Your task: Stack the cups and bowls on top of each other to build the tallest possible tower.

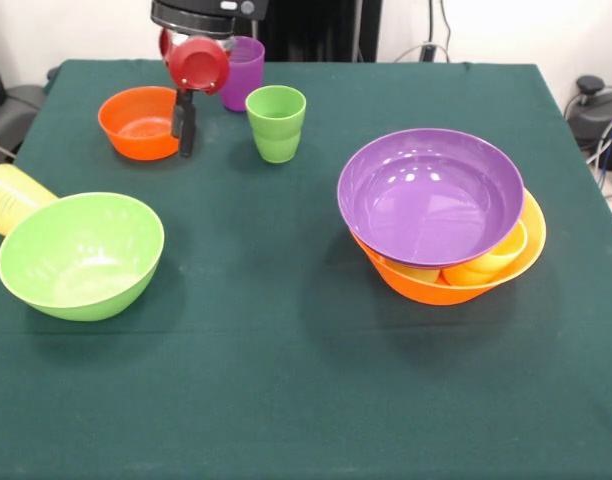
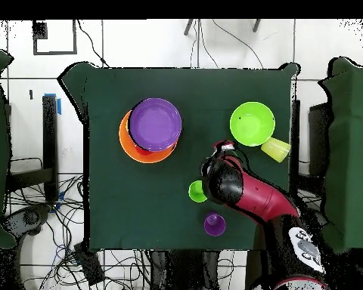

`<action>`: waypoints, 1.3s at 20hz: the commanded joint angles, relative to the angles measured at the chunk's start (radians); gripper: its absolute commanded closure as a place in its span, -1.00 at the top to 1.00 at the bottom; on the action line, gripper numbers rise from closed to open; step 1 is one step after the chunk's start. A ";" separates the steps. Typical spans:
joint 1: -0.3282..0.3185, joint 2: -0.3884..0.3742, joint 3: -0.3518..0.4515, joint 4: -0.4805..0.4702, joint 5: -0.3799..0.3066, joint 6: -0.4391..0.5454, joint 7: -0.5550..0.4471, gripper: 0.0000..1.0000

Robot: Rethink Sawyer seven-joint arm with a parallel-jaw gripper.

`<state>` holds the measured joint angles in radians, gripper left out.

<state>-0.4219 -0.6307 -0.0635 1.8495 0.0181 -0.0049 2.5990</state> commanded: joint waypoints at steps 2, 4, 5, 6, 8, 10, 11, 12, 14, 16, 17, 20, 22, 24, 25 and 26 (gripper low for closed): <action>-0.007 0.034 0.086 0.090 -0.073 -0.043 0.054 1.00; -0.010 0.023 0.085 0.100 -0.076 -0.037 0.051 1.00; -0.011 0.016 0.085 0.106 -0.076 -0.033 0.050 1.00; -0.013 -0.001 0.086 0.112 -0.075 -0.019 0.045 1.00; -0.015 -0.031 0.085 0.126 -0.071 0.006 0.038 1.00; -0.018 -0.067 0.085 0.143 -0.068 0.036 0.029 1.00; -0.021 -0.084 0.085 0.152 -0.068 0.051 0.023 1.00; -0.029 -0.102 0.087 0.159 -0.068 0.066 0.015 1.00; -0.035 -0.118 0.087 0.172 -0.070 0.071 0.010 1.00; -0.045 -0.127 0.090 0.185 -0.074 0.067 0.007 1.00; -0.050 -0.129 0.092 0.189 -0.077 0.065 0.004 1.00; -0.064 -0.149 0.098 0.199 -0.078 0.081 -0.008 1.00; -0.071 -0.156 0.101 0.203 -0.081 0.086 -0.015 1.00; -0.087 -0.148 0.110 0.205 -0.090 0.076 -0.022 1.00; -0.094 -0.139 0.114 0.206 -0.097 0.065 -0.023 1.00; -0.103 -0.134 0.117 0.208 -0.103 0.058 -0.023 1.00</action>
<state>-0.5010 -0.7892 -0.0528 2.0036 0.0040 -0.0145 2.5990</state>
